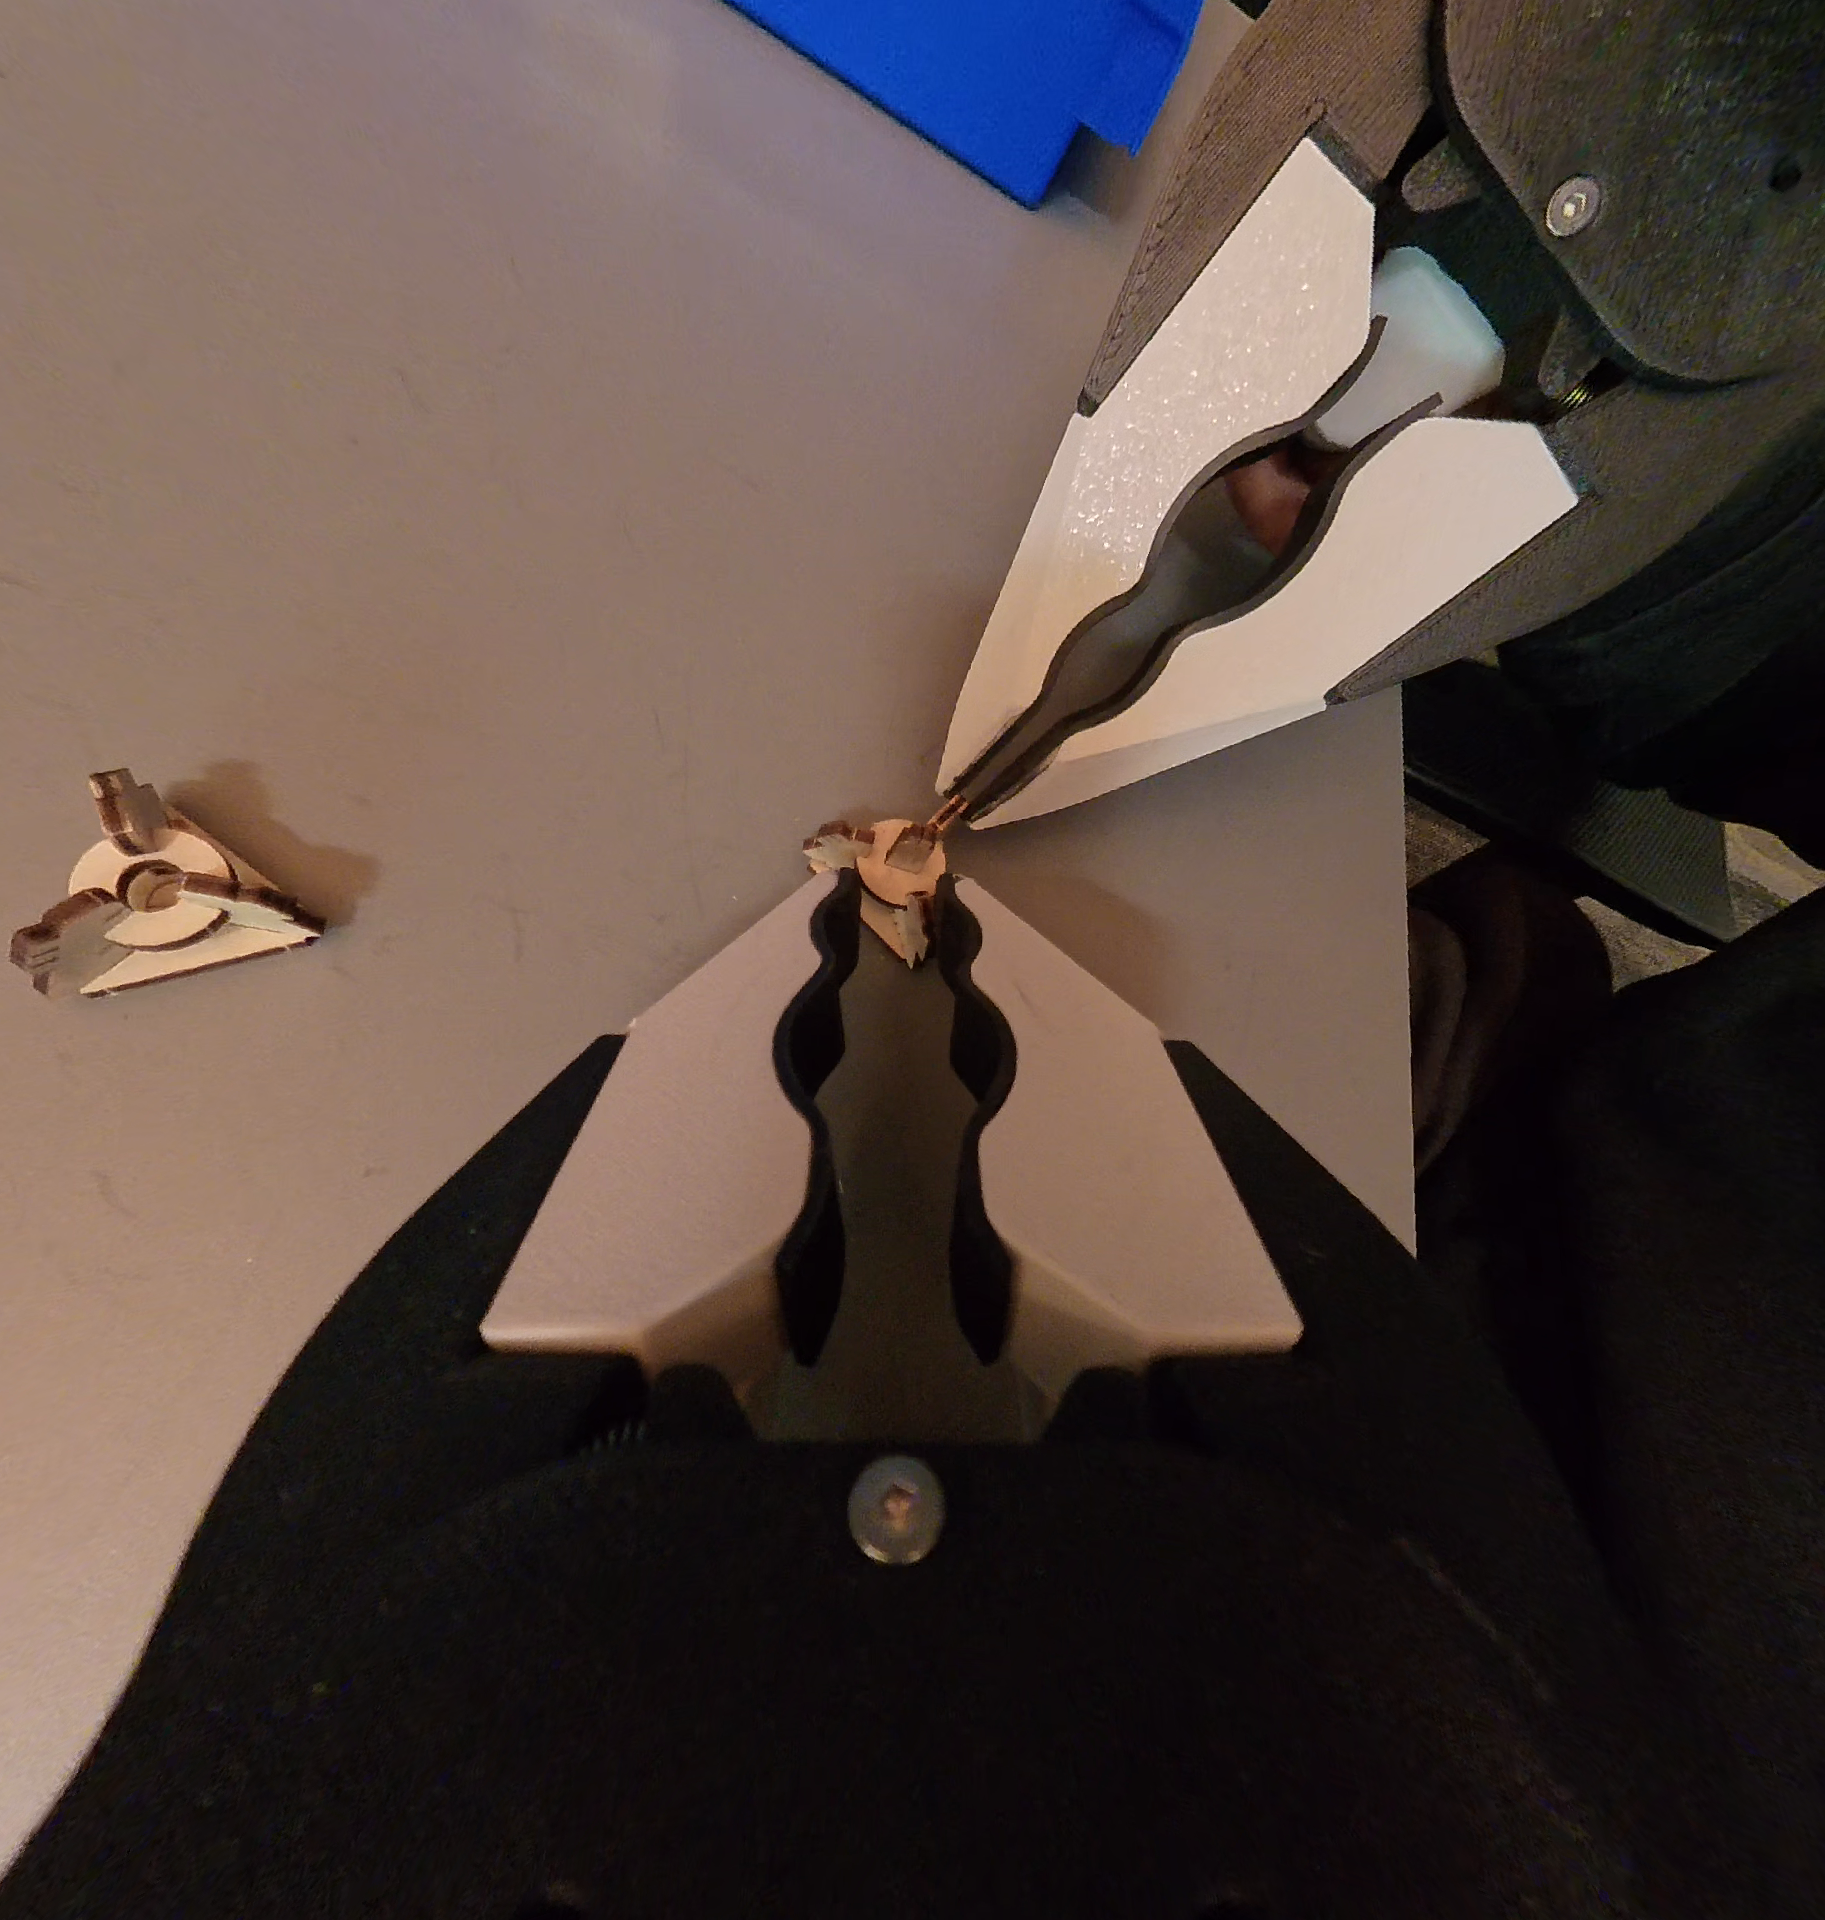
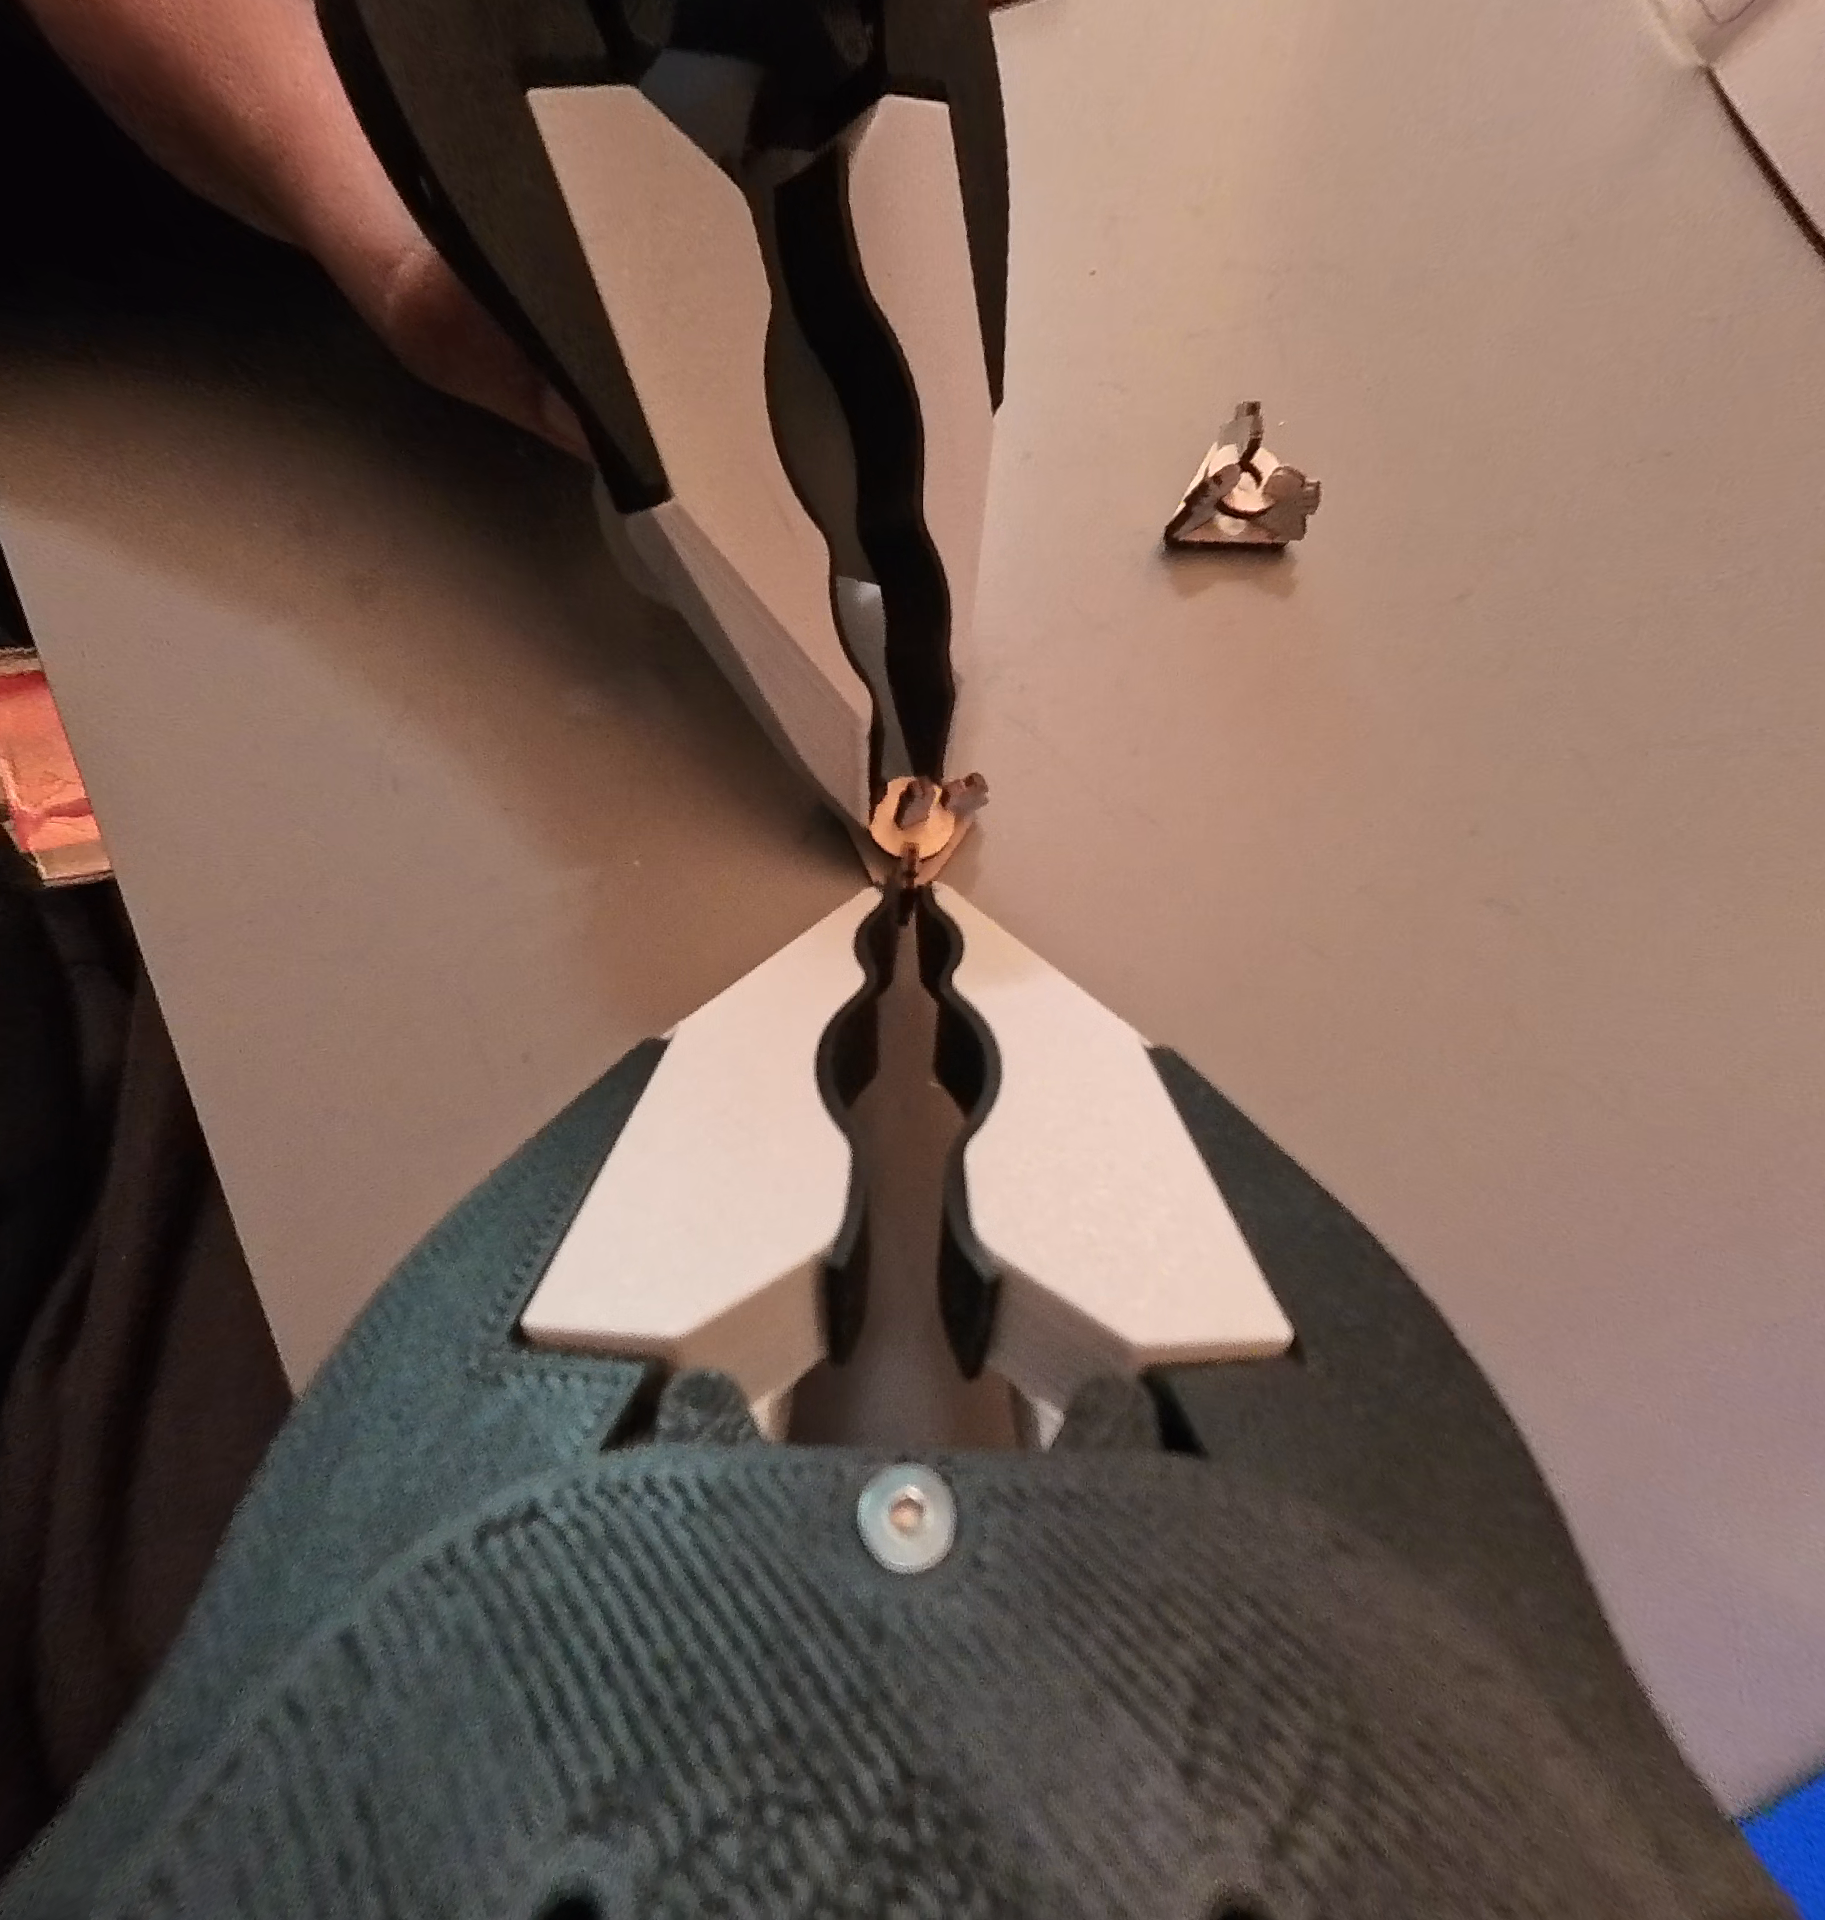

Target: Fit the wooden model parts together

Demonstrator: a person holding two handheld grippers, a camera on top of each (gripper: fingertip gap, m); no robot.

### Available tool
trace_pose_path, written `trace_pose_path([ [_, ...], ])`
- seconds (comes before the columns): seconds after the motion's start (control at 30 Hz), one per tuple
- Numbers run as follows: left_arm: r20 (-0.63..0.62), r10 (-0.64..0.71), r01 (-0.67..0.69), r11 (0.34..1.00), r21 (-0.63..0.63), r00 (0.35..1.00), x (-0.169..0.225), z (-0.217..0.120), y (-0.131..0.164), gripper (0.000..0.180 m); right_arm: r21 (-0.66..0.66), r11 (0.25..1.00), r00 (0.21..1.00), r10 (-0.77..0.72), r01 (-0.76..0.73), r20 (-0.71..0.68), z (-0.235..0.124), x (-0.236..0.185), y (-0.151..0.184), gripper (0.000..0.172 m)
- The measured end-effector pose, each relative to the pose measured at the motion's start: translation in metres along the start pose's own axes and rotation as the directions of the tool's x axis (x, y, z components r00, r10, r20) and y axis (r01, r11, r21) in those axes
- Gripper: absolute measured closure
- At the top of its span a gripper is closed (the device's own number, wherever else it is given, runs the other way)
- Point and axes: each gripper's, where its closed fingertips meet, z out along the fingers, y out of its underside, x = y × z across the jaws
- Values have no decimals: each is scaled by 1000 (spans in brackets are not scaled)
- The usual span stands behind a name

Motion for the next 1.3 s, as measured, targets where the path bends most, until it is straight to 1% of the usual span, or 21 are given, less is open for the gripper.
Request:
trace_pose_path([
  [0.2, -5, -21, 21, 1000, 7, 1000, -2, -1, 0, 170, 22, 996, 996, 91, -91, -5, 1, 1, -1, 170],
  [0.37, -18, -42, 42, 999, 9, 999, -2, -1, 0, 169, 66, 989, 991, 134, -132, -28, 2, 1, -2, 170],
  [0.5, -15, -43, 43, 999, 9, 999, -2, -2, 0, 169, 76, 981, 984, 179, -177, -23, 2, 1, -2, 170],
  [0.6, -12, -40, 40, 999, 9, 999, -2, -2, 0, 169, 64, 982, 983, 183, -180, -35, 2, 1, -1, 170],
  [0.7, -4, -32, 32, 999, 8, 999, -3, -2, 0, 169, 40, 983, 983, 182, -181, -37, 3, 1, -1, 170],
  [0.87, -9, -38, 38, 999, 7, 999, -3, -2, 1, 169, -41, 975, 976, 218, -217, 11, 3, 0, 0, 170],
  [1.03, 5, -26, 26, 1000, 5, 1000, -3, -2, 1, 169, -147, 973, 983, 185, -180, 19, 4, 0, 0, 170],
  [1.17, 1, -36, 36, 999, 7, 999, -5, -4, 2, 169, -185, 958, 967, 238, -218, 93, 6, 0, -1, 170],
  [1.3, 2, -35, 35, 999, 6, 999, -7, -5, 2, 169, -282, 933, 953, 271, -225, 136, 8, 0, -2, 170],
])
